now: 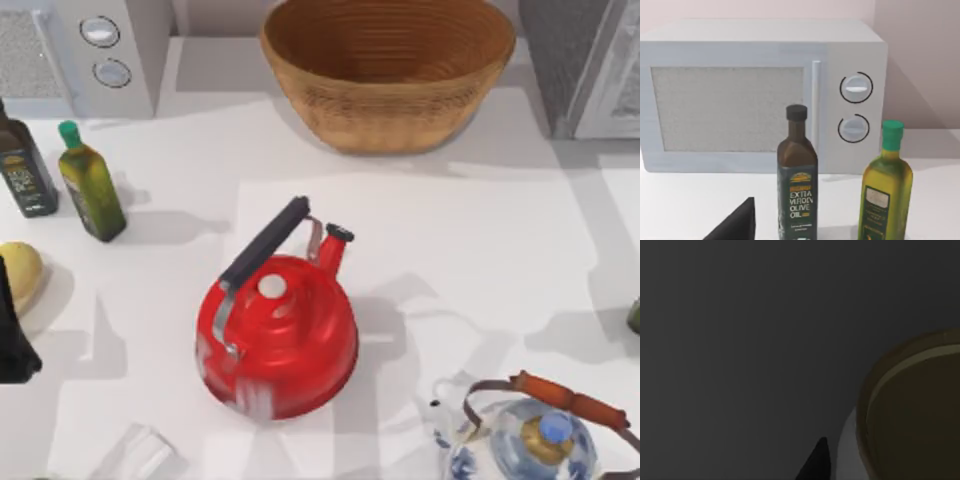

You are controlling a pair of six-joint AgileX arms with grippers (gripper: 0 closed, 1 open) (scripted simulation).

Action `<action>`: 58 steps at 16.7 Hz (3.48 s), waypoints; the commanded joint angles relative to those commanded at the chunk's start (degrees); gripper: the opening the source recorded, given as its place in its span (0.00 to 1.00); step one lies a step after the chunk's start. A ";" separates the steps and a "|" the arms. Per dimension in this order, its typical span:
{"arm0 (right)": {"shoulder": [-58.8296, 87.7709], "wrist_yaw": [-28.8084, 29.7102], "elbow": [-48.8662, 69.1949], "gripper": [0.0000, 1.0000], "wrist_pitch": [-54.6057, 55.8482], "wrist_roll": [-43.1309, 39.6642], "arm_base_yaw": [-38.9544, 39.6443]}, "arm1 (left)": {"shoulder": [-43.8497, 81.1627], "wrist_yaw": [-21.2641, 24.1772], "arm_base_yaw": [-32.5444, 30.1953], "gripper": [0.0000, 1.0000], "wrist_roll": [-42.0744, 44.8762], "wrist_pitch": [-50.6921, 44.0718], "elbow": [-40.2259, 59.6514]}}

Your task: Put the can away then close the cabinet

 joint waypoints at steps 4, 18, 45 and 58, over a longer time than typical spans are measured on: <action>0.00 0.00 0.00 0.60 0.00 0.00 0.00 | 0.00 0.00 0.00 1.00 0.00 0.00 0.00; 0.00 0.00 -0.01 1.00 0.01 0.00 0.12 | 0.00 0.00 0.00 1.00 0.00 0.00 0.00; -105.95 -5.33 -144.07 1.00 33.91 -1.48 -5.66 | 0.00 0.00 0.00 1.00 0.00 0.00 0.00; -118.85 -7.63 -158.05 1.00 39.58 -1.14 -6.04 | 0.00 0.00 0.00 1.00 0.00 0.00 0.00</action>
